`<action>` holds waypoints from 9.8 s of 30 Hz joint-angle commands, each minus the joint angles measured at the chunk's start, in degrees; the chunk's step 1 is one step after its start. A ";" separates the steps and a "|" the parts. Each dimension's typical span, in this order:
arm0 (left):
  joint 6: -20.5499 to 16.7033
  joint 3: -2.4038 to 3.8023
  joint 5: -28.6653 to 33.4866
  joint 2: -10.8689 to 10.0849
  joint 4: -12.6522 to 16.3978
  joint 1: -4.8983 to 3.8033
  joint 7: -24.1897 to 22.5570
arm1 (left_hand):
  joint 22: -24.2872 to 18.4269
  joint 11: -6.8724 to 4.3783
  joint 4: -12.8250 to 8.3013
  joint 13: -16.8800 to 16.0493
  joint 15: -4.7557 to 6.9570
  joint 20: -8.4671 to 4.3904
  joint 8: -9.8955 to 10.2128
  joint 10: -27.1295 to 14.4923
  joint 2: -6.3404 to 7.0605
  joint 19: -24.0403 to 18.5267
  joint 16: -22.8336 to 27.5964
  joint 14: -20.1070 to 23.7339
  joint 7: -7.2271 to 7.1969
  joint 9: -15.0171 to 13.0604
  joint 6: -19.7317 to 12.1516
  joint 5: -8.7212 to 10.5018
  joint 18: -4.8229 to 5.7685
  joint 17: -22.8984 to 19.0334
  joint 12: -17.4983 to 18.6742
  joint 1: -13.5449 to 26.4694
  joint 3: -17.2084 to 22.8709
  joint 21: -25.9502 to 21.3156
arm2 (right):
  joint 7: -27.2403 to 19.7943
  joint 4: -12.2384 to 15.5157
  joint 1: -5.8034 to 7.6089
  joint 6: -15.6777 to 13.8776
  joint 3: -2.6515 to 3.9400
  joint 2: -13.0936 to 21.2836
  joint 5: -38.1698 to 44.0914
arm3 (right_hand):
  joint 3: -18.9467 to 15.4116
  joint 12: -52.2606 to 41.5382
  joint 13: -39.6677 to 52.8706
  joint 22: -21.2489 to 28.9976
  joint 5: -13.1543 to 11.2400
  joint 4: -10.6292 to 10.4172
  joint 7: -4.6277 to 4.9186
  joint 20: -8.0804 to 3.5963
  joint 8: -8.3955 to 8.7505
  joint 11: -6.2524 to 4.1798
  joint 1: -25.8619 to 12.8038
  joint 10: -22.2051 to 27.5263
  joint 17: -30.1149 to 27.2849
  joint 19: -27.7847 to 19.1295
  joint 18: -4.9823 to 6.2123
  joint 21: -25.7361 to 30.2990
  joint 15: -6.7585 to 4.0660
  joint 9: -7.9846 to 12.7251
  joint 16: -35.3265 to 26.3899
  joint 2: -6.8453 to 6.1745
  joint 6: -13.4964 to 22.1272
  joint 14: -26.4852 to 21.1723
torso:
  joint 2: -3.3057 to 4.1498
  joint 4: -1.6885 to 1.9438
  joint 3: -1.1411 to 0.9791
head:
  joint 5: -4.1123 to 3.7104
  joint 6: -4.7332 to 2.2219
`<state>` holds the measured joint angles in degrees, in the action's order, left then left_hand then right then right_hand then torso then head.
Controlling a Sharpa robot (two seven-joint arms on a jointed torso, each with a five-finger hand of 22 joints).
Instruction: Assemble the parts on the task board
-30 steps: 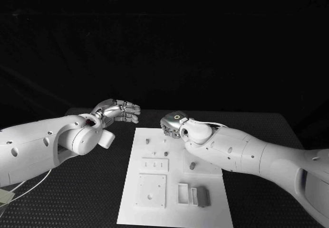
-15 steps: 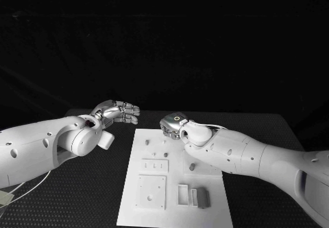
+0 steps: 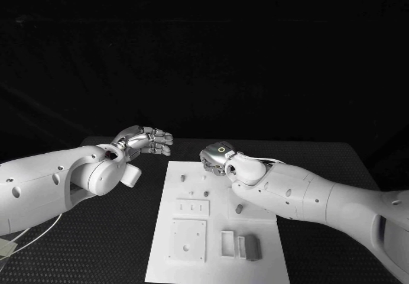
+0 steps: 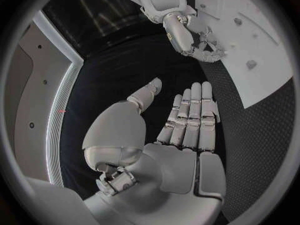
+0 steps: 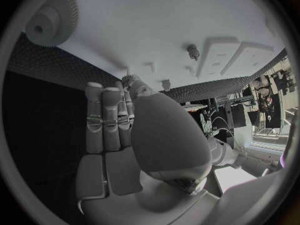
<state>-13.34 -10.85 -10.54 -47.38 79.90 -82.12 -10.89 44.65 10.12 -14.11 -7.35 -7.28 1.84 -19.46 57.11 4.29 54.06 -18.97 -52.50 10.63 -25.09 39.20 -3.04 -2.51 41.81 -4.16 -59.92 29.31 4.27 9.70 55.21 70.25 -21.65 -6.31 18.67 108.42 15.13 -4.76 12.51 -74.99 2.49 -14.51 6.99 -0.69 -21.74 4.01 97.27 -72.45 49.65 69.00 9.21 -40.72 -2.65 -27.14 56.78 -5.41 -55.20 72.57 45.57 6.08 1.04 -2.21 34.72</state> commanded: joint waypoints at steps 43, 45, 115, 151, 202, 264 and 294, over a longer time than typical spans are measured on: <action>0.12 0.05 0.25 -0.01 -0.08 -0.12 -0.02 | 0.14 0.04 0.36 0.12 -0.30 -0.01 0.17 -0.39 0.48 -0.26 0.45 0.23 1.28 -0.02 -0.67 0.23 -0.37 0.29 0.29 0.02 -0.03 -0.23 | 0.34 0.55 -0.22 1.67 -0.08 0.17 -0.09 | 2.45 0.16 0.85 -1.17 0.28 3.10 0.15 -0.41 0.37 -0.73 -2.56 -1.55 0.16 -0.41 5.79 -0.93 -0.50 -1.43 0.37 -0.13 -0.96 0.03 | 0.01 -0.10 0.08 | -0.10 0.40; 0.05 0.05 0.25 -0.01 -0.08 -0.12 0.03 | 0.14 0.04 0.37 0.12 -0.30 -0.01 0.17 -0.40 0.48 -0.26 0.46 0.23 1.29 -0.02 -0.68 0.22 -0.38 0.30 0.30 0.02 -0.04 -0.23 | 0.57 0.40 -0.22 2.14 -0.08 0.07 -0.10 | 3.11 0.28 1.04 -1.16 0.27 4.00 0.15 -0.39 0.54 -0.73 -3.41 -1.54 0.16 -0.50 5.79 -1.05 -0.48 -1.57 0.38 -0.21 -1.00 0.00 | -0.03 -0.10 0.05 | -0.01 0.40; -0.26 0.06 0.25 -0.12 -0.02 -0.12 -0.26 | 0.20 0.03 0.36 0.18 -0.31 0.00 0.11 -0.45 0.49 -0.27 0.65 0.17 1.27 -0.07 -0.73 0.22 -0.40 0.57 0.23 -0.11 -0.05 -0.24 | 0.33 -0.52 -0.25 -0.57 -0.11 -0.27 -3.49 | 22.29 1.20 4.46 -0.88 0.23 27.55 1.48 -0.46 3.53 0.76 -34.47 2.76 -0.48 0.43 5.79 -1.36 0.94 -6.14 0.63 -5.10 2.56 -0.35 | -0.04 -0.01 0.03 | -0.23 0.25; -0.21 0.06 0.26 0.15 -0.08 -0.12 -0.18 | 0.23 0.03 0.42 0.21 -0.32 0.02 0.10 -0.49 0.48 -0.26 0.73 0.14 1.28 -0.08 -0.78 0.22 -0.41 0.68 0.23 -0.06 -0.08 -0.24 | -2.07 -4.59 -0.29 5.52 -0.11 -3.12 -5.54 | 18.98 -0.97 4.52 -1.16 0.22 26.80 2.74 1.37 5.01 2.12 -36.31 7.29 -0.23 -4.17 5.79 -0.14 2.37 -6.03 1.25 -0.69 5.61 -5.27 | -0.04 0.00 0.07 | 0.12 0.40; -0.14 0.06 0.26 0.37 -0.09 -0.30 -0.14 | 0.27 0.01 0.44 0.25 -0.32 0.02 0.07 -0.53 0.49 -0.28 0.88 0.11 1.24 -0.11 -0.83 0.22 -0.42 0.87 0.21 -0.12 -0.10 -0.26 | -3.50 -5.68 -0.39 5.64 -0.11 -4.34 -6.50 | 19.54 -1.16 6.73 -1.11 0.23 26.67 2.15 1.00 4.59 1.41 -35.69 5.60 -0.99 -3.70 5.79 -0.63 1.66 -6.13 1.82 -0.81 4.18 -4.92 | -0.03 0.00 0.06 | 0.21 0.55; -0.22 0.06 0.25 -0.02 -0.02 -0.32 -0.14 | 0.32 0.03 0.43 0.30 -0.34 0.04 0.05 -0.59 0.52 -0.31 1.06 0.07 1.27 -0.14 -0.90 0.22 -0.44 1.08 0.21 -0.16 -0.13 -0.27 | -3.30 -4.37 -0.99 -0.48 -0.10 -2.02 -6.83 | 19.25 -1.27 8.01 -0.99 0.23 30.31 1.40 1.15 3.90 0.88 -34.66 4.23 -1.42 -3.53 5.79 -0.92 1.15 -6.57 1.91 0.76 2.29 -4.87 | -0.08 -0.18 0.01 | 0.42 0.66; -0.11 0.06 0.25 -0.05 -0.15 -0.32 -0.07 | 0.33 0.03 0.43 0.31 -0.34 0.05 0.04 -0.61 0.53 -0.31 1.12 0.06 1.26 -0.15 -0.92 0.22 -0.44 1.14 0.22 -0.17 -0.14 -0.27 | -2.64 -5.11 -1.17 -1.53 -0.11 -1.70 -7.06 | 19.21 -1.17 8.02 -0.96 0.23 30.11 1.45 1.20 3.98 0.92 -34.94 4.34 -1.46 -3.59 5.79 -0.87 1.19 -6.55 1.86 0.76 2.39 -4.94 | -0.05 -0.02 0.02 | 0.15 0.66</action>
<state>-13.51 -10.85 -10.50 -47.46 79.67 -82.34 -10.52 44.93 10.33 -13.96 -7.13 -7.28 1.84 -19.46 56.90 4.29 54.06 -18.18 -52.50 10.63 -25.16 38.79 -3.04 -2.19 42.88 -4.16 -59.92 29.16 4.27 6.98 50.02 69.11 -22.72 -6.41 16.93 101.17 34.48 -5.99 20.43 -74.96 2.66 15.42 8.42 0.64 -17.63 4.91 62.75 -67.99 48.24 65.41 10.09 -41.36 -1.11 -33.64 58.46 -4.82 -52.41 67.57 45.53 6.03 1.05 -2.05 35.39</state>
